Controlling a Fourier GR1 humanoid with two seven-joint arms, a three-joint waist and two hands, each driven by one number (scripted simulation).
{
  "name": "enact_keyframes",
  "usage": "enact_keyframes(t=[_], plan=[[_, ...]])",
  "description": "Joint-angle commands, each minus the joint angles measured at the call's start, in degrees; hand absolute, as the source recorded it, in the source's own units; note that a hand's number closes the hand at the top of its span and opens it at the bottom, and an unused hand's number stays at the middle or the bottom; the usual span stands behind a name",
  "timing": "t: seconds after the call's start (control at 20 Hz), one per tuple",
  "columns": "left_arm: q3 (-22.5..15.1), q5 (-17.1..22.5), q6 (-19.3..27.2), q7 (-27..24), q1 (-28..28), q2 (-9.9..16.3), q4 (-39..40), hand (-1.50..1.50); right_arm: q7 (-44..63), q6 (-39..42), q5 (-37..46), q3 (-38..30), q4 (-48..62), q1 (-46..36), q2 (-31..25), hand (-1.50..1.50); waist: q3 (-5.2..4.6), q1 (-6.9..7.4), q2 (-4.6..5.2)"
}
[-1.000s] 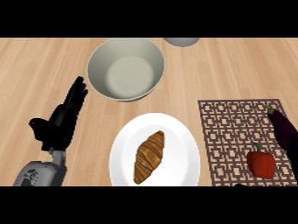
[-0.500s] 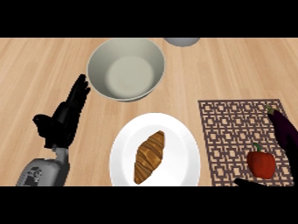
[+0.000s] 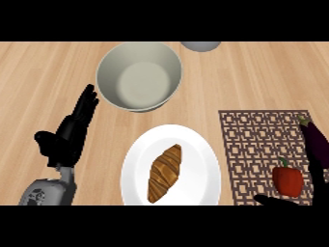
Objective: Pick the bell pepper from the placemat and place it in the bowl
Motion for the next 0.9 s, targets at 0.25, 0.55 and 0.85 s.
enact_keyframes(t=[0.25,0.55,0.85], plan=[[-0.7,-0.6,-0.6,1.4,2.6,-0.5,-2.8,0.00,-7.8,3.1,5.6,3.5,8.9,-3.5,-4.6,1.50,0.25,0.36,0.14],[0.1,-0.7,-1.2,-0.9,0.3,-0.6,0.5,0.00,0.2,1.9,10.2,20.0,3.9,-9.7,3.8,1.50,0.12,2.41,0.47],[-3.0,-1.0,-2.9,0.7,-3.4,-1.8,0.8,0.00,5.7,-1.5,6.1,40.0,8.1,-23.4,4.0,1.50,0.23,7.95,1.21]])
